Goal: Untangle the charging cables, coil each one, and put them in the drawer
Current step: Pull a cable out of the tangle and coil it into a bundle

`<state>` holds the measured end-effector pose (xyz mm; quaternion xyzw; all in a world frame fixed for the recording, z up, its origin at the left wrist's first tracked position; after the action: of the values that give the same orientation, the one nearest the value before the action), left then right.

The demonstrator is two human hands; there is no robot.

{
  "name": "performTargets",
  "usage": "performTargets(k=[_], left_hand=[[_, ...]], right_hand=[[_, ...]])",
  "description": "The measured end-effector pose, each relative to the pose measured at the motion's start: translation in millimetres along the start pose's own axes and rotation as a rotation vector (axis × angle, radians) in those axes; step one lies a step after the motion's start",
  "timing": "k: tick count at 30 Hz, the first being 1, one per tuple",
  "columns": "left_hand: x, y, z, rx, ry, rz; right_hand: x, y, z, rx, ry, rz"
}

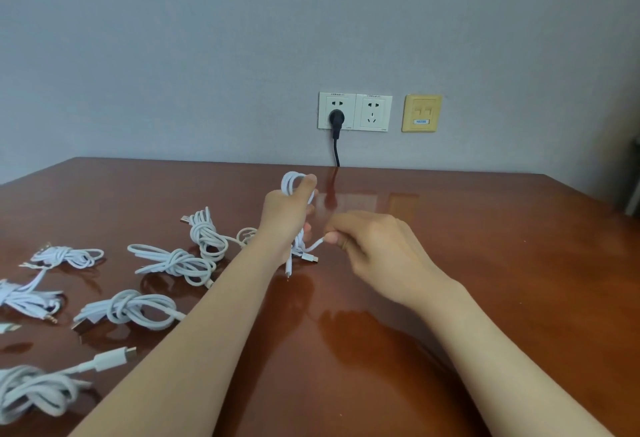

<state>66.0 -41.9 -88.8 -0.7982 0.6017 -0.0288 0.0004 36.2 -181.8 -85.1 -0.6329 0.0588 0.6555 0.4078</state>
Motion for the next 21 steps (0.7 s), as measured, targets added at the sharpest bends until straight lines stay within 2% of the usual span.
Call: performTargets(k=[3, 10, 14, 17, 21], left_hand=[[10.3, 2.1, 6.2, -0.029, -0.128, 0.093], [25.6, 17.3, 9.1, -0.169, -0.109, 0.394], [23.8, 22.6, 12.6, -0.182, -0.286, 0.618], [22.2, 27.3, 9.8, -0.231, -0.374, 0.734], [20.8, 26.9, 9.0, -0.24, -0.58, 0.846]], right_hand=[[0.5, -0.6, -1.8, 0.033, -0.037, -0.015], [1.5, -1.2, -11.9, 0.265, -0.101, 0.013], [-3.7, 0.2, -17.8, 0.349, -0.039, 0.047], [-3.5, 0.5, -30.8, 0.406, -0.213, 0.062], [-0.5, 0.1, -44.7, 0.47, -0.598, 0.163]])
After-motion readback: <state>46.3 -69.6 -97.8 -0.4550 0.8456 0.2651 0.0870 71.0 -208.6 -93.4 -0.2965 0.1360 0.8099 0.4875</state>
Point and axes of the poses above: each hand's wrist, its own y-axis away from the middle knuckle, its own x-axis out of the palm, z = x × y, the point moved 1 cm from there along -y, towards the middle knuckle, and after that the axes turned 6 degrees about z, right-handed, at the moved point
